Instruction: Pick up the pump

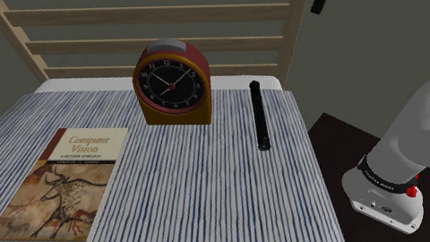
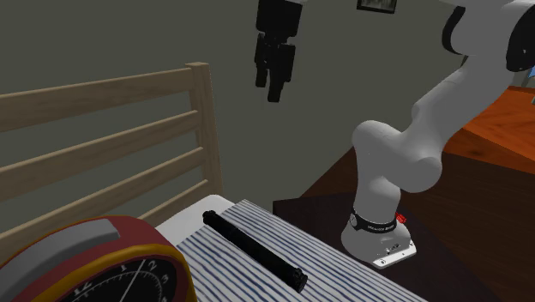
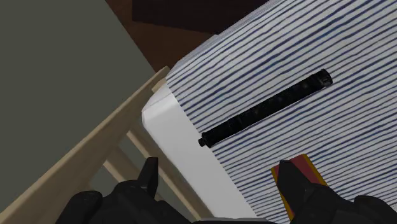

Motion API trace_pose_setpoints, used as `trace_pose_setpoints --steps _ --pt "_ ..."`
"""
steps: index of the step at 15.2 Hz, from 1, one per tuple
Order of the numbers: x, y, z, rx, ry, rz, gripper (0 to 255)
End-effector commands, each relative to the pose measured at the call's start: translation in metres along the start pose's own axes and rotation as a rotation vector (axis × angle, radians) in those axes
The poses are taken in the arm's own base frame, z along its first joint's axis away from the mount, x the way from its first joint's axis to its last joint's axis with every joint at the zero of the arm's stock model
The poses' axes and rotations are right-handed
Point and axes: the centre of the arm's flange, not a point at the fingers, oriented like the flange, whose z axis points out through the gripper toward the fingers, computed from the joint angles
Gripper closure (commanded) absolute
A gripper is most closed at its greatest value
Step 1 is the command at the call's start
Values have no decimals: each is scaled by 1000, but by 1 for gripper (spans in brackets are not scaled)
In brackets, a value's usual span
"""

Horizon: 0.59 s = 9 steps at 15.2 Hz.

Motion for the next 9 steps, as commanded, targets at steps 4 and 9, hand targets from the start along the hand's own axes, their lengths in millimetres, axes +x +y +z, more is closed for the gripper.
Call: trace_pose_setpoints --steps 4,9 --pt "3 -16 36 4 -17 130 0" --pt "10 -42 96 12 -46 345 0"
